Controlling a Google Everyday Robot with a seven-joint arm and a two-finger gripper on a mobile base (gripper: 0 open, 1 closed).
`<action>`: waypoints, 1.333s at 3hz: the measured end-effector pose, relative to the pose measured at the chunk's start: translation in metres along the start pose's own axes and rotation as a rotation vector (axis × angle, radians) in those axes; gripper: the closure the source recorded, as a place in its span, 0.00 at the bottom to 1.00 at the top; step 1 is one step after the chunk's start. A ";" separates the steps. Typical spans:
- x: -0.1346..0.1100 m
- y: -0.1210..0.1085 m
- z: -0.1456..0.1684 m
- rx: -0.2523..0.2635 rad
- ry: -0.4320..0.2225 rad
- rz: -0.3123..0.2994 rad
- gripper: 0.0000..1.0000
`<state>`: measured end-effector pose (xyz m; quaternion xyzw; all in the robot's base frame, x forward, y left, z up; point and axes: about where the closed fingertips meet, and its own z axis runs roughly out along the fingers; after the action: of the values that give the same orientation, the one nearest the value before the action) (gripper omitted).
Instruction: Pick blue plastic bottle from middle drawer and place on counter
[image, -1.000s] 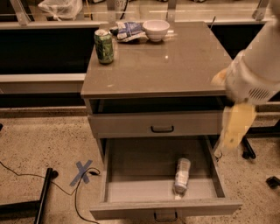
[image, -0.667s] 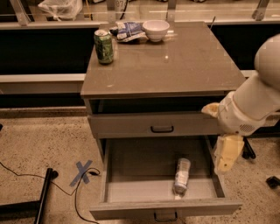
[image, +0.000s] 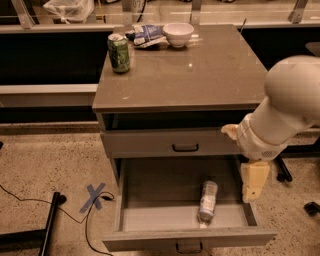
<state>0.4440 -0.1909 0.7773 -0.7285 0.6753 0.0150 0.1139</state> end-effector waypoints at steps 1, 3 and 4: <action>0.032 0.011 0.051 -0.007 0.119 -0.112 0.00; 0.071 -0.001 0.072 0.136 0.136 -0.198 0.00; 0.071 -0.002 0.072 0.136 0.136 -0.199 0.00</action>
Offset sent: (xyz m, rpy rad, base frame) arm 0.0097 -0.0917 -0.1154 -0.0177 -0.2735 0.0974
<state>0.4613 -0.2471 0.6951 -0.7819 0.6053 -0.0916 0.1179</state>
